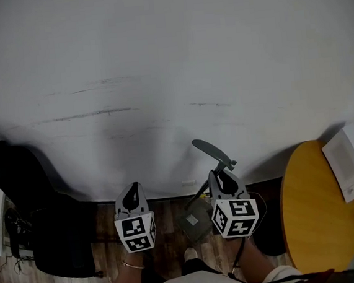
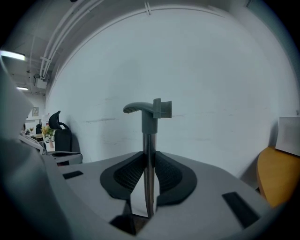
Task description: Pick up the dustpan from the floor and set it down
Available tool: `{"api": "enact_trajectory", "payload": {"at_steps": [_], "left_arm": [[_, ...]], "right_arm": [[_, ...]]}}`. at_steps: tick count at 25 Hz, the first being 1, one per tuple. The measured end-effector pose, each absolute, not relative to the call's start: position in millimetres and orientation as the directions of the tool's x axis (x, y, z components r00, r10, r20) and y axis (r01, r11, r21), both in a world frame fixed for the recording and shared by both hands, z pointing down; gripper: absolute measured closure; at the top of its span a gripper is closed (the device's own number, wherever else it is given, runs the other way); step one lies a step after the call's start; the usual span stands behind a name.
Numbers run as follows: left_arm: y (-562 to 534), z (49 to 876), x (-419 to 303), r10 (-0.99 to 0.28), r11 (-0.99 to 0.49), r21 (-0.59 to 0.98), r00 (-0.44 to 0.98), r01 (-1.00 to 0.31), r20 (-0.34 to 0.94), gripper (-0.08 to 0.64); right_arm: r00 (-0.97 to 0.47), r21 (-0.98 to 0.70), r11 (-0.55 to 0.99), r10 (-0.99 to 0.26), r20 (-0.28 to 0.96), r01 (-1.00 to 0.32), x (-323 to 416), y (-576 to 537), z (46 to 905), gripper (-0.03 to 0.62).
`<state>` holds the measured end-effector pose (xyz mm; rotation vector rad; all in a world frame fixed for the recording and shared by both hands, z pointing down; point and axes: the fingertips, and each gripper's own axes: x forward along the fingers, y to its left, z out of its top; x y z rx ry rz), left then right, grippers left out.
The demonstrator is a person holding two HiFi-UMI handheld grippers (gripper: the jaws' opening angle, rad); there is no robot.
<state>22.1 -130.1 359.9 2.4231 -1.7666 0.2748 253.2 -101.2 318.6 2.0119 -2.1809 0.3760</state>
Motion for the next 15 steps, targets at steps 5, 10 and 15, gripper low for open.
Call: {"api": "enact_trajectory", "payload": {"at_steps": [5, 10, 15], "left_arm": [[-135, 357, -34, -0.926, -0.318, 0.001, 0.311, -0.948, 0.214, 0.542], [-146, 352, -91, -0.924, -0.33, 0.003, 0.323, -0.944, 0.204, 0.543], [-151, 346, -137, -0.918, -0.355, -0.006, 0.347, -0.935, 0.191, 0.542]], "right_arm": [[-0.024, -0.074, 0.004, -0.962, 0.273, -0.997, 218, -100, 318, 0.499], [0.011, -0.07, -0.03, -0.967, 0.254, -0.997, 171, -107, 310, 0.499], [0.033, -0.071, -0.052, -0.97, 0.241, -0.996, 121, -113, 304, 0.499]]}}
